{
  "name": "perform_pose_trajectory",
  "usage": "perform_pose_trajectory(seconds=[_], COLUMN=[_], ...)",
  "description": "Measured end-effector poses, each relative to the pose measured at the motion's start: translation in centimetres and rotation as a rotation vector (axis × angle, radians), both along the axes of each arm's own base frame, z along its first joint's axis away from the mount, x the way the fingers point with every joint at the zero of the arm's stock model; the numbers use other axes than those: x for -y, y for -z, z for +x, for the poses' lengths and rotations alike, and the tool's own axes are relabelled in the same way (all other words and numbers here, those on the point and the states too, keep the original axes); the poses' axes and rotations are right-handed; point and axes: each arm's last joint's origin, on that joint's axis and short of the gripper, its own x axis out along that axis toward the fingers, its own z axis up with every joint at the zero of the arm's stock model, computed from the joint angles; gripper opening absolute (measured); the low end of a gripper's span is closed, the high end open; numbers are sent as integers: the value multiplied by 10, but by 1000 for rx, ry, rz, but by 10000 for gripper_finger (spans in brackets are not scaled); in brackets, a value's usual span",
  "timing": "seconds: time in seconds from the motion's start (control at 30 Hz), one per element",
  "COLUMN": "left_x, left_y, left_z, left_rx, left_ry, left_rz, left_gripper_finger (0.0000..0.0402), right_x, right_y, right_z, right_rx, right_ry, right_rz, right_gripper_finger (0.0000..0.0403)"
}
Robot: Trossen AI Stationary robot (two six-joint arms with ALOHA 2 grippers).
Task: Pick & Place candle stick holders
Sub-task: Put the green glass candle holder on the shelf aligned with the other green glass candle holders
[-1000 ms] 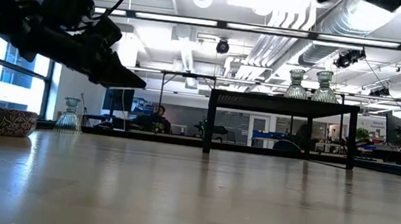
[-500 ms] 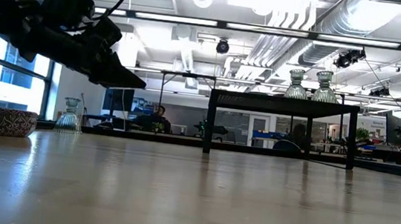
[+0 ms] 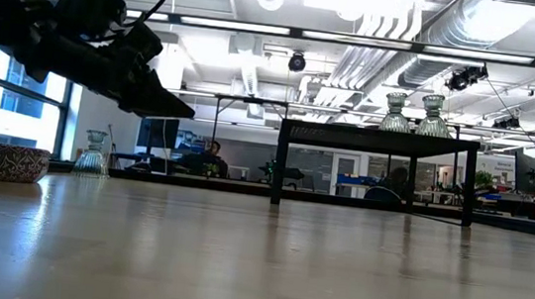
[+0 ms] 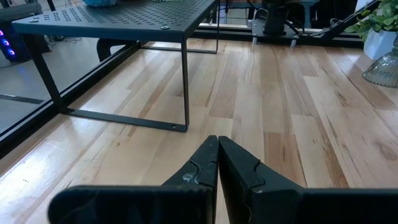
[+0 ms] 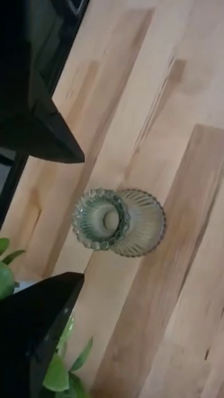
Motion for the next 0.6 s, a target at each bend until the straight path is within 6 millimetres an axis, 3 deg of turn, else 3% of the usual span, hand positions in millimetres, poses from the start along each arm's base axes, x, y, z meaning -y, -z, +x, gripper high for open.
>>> perform_pose_trajectory(seconds=[0.37,0.6], left_x=[0,0], left_y=[0,0], left_z=[0,0], left_rx=[0,0], left_ry=[0,-1], left_rz=[0,0], left_gripper_finger=[10,10], right_x=[-7,-7], right_y=[21,23], right_z=[8,9], right_rx=[-45,-31], right_ry=[-143,-147], right_rz=[-72,-100], right_gripper_finger=[301,254])
